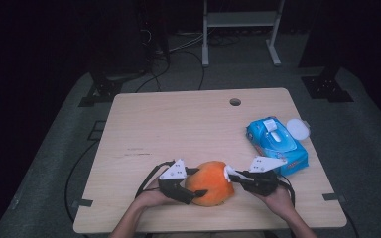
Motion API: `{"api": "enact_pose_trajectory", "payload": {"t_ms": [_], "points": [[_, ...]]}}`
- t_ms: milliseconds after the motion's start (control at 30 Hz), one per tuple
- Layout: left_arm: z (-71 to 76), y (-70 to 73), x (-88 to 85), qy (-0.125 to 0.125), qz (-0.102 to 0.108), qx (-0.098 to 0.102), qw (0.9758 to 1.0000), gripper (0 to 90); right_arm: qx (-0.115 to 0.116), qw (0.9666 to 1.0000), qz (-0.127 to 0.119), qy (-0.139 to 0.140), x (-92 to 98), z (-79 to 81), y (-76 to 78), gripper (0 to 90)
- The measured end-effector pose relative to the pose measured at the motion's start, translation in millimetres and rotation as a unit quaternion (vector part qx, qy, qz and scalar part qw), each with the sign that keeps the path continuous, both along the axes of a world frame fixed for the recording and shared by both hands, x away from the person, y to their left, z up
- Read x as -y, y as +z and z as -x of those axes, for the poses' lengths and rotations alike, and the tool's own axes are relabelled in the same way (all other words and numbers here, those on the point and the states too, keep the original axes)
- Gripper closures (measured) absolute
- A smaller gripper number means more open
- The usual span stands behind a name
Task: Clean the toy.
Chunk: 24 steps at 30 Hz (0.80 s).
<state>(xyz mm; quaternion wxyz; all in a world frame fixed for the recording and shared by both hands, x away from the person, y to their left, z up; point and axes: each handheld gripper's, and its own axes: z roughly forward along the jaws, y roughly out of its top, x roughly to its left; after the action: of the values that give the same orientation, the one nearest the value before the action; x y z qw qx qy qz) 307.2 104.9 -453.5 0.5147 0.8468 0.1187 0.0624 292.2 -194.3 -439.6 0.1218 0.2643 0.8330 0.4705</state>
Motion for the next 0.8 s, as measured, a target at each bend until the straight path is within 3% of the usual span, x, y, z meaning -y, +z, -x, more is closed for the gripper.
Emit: {"api": "enact_pose_trajectory", "payload": {"t_ms": [167, 233, 400, 467, 533, 600, 667, 700, 733, 800], "points": [[-2.4, -0.2, 0.6, 0.013, 0.004, -0.003, 0.9999, 22.4, -0.012, 0.9997, 0.018, -0.011, 5.5, 0.2, -5.2, 80.3], [1.0, 1.0, 3.8, -0.001, -0.001, 0.009, 1.0000, 22.5, -0.016, 0.9998, 0.006, -0.008, 6.0, 1.9, -3.6, 80.3], [11.2, 2.6, 12.2, -0.026, -0.013, 0.045, 0.9986, 22.5, 0.001, 0.9998, -0.015, -0.010, 2.4, 0.9, 6.8, 80.2], [10.0, 2.7, 10.6, -0.026, -0.012, 0.044, 0.9986, 22.6, -0.007, 0.9997, -0.020, -0.014, 5.8, -2.5, 3.5, 80.2], [6.9, 3.1, 8.9, -0.014, -0.011, 0.041, 0.9990, 22.5, -0.015, 0.9996, -0.009, -0.024, 8.6, -4.2, -0.2, 80.3], [2.7, 3.6, 7.3, 0.005, -0.007, 0.024, 0.9997, 20.4, -0.023, 0.9994, -0.001, -0.025, 10.7, -4.1, -3.5, 80.4], [1.9, 3.6, 7.3, 0.008, -0.005, 0.018, 0.9998, 20.4, -0.025, 0.9994, -0.003, -0.023, 10.9, -2.5, -3.5, 80.4], [3.4, 3.7, 9.5, 0.006, -0.006, 0.023, 0.9997, 20.4, -0.022, 0.9996, -0.005, -0.019, 10.4, -0.4, -1.7, 80.5], [6.0, 4.2, 12.6, 0.001, -0.012, 0.032, 0.9994, 20.9, -0.007, 0.9995, -0.030, -0.002, 4.5, 6.3, 8.8, 80.4], [14.7, 5.6, 24.1, -0.009, -0.022, 0.059, 0.9980, 20.9, 0.009, 0.9993, -0.036, 0.007, -1.0, 9.9, 15.9, 80.4]]}}
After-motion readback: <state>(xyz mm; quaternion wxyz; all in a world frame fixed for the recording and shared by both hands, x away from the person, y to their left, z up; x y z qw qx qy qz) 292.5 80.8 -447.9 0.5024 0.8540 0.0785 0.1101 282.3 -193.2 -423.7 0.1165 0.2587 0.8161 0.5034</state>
